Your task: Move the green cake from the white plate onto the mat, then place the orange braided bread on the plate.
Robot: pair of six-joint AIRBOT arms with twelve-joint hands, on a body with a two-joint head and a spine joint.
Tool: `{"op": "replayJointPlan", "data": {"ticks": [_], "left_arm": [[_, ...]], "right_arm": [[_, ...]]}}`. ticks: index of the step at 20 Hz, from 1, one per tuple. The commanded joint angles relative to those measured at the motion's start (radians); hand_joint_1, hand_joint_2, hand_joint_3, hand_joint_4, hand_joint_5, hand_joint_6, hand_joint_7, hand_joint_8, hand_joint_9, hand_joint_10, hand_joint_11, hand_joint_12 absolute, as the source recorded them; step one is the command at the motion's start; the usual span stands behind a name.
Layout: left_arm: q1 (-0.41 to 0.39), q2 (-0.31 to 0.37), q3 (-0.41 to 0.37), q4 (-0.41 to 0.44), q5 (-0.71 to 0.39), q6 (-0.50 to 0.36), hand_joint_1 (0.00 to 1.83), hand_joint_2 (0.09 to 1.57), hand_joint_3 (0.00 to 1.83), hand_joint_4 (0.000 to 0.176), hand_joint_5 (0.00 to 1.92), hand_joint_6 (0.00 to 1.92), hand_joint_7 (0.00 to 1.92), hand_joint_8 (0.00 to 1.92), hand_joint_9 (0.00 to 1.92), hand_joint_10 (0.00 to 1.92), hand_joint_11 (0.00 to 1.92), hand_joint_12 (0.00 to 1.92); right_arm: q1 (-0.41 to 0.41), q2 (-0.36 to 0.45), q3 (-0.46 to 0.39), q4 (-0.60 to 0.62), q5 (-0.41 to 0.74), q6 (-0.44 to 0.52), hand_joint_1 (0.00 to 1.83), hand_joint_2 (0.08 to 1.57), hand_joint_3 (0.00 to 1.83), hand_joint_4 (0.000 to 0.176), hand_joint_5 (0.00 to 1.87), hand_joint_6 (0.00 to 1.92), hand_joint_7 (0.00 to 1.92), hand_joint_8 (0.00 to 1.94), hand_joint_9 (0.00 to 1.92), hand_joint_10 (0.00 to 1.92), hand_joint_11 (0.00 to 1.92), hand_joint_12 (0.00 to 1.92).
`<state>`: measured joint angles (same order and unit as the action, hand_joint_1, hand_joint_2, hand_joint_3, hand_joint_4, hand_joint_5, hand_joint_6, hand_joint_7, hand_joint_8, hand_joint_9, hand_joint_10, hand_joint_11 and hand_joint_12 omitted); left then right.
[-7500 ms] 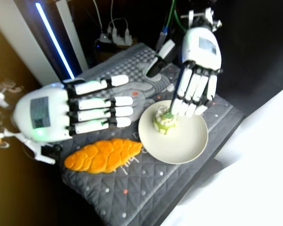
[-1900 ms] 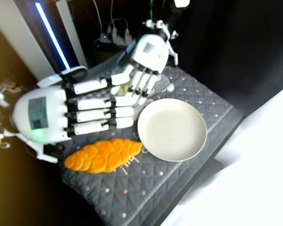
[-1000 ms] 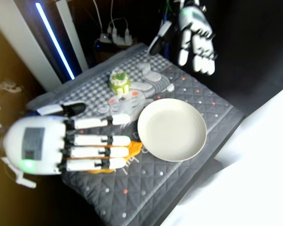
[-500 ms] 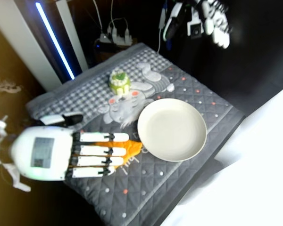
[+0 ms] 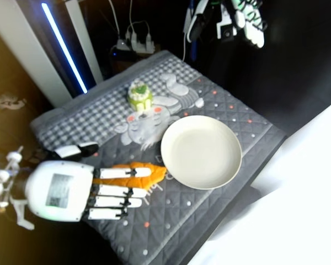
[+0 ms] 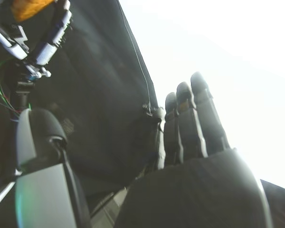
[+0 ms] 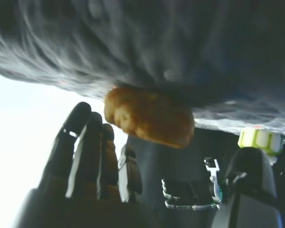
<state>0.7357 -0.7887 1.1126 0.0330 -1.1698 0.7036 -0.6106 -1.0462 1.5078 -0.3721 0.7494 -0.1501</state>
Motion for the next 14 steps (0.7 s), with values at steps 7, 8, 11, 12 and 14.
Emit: {"op": "replayJointPlan", "data": {"ticks": [7,8,11,12,14], "left_arm": [[0.000,0.007,-0.001,-0.033,-0.124,-0.001,0.86,0.83,0.00,0.076,0.17,0.01,0.26,0.00,0.30,0.00,0.32,0.05],[0.000,0.007,-0.001,-0.033,-0.124,-0.001,0.87,0.83,0.00,0.085,0.18,0.01,0.27,0.00,0.31,0.00,0.33,0.05],[0.000,0.007,-0.001,-0.033,-0.120,-0.001,0.89,0.85,0.01,0.083,0.20,0.01,0.29,0.01,0.34,0.01,0.35,0.05],[0.000,0.006,-0.001,-0.033,-0.120,-0.001,0.87,0.87,0.01,0.076,0.20,0.01,0.30,0.01,0.34,0.01,0.33,0.04],[0.000,0.006,-0.003,-0.033,-0.119,-0.001,0.85,0.88,0.01,0.081,0.20,0.01,0.29,0.00,0.34,0.01,0.33,0.04]], "right_arm": [[0.008,-0.044,0.085,0.002,0.035,0.102,0.90,0.71,0.00,0.158,0.00,0.00,0.26,0.02,0.77,0.02,0.89,0.69],[0.008,-0.045,0.086,0.002,0.033,0.102,0.97,0.71,0.00,0.172,0.00,0.00,0.29,0.02,0.78,0.02,0.87,0.69],[0.008,-0.045,0.090,0.002,0.028,0.102,1.20,0.73,0.00,0.124,0.00,0.00,0.53,0.02,0.83,0.01,0.68,0.64],[0.008,-0.046,0.091,0.002,0.026,0.102,1.24,0.75,0.00,0.103,0.02,0.00,0.64,0.02,0.91,0.02,0.65,0.65],[0.008,-0.048,0.091,-0.001,0.020,0.102,1.32,0.77,0.00,0.057,0.07,0.00,0.75,0.00,1.05,0.01,0.58,0.73]]}}
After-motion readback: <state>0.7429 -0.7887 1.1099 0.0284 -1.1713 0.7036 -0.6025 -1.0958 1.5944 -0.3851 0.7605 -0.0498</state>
